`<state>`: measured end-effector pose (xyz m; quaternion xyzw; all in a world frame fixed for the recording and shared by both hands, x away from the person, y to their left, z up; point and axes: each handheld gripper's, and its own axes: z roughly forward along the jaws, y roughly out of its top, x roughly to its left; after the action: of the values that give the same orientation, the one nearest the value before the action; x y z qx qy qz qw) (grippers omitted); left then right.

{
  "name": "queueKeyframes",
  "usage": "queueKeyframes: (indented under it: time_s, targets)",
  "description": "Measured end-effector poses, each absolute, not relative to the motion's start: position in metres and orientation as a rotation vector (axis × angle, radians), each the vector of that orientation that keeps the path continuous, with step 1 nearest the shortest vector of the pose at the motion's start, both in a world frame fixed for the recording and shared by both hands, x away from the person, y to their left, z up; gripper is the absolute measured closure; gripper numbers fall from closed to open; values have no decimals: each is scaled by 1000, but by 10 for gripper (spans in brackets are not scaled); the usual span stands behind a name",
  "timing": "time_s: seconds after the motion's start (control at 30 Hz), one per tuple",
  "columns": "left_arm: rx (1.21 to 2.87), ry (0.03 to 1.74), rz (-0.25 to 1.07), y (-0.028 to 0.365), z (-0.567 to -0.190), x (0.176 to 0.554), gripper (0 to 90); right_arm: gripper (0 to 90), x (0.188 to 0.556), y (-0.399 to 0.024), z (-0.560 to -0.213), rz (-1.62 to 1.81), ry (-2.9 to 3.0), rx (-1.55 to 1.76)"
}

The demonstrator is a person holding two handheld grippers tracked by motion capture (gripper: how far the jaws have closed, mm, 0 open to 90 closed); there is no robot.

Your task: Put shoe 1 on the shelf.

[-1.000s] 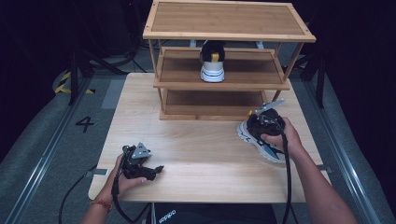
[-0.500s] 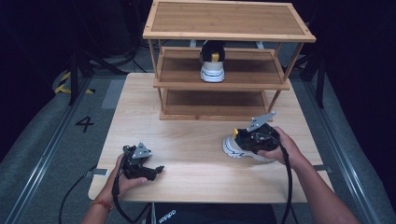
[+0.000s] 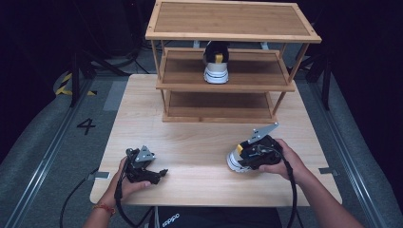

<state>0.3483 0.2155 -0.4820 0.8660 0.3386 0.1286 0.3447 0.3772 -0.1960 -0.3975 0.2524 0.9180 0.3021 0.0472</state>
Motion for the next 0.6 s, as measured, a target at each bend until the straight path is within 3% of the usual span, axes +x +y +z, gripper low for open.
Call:
queueKeyframes:
  time_s: [0.27,0.6]
  targets:
    - [2261,863,339,216,-482,349,161,632,369,-196,-400,887,2815,747]
    - [2256,867,342,215,-482,348,161,558,344,-221,-396,793,2936,630]
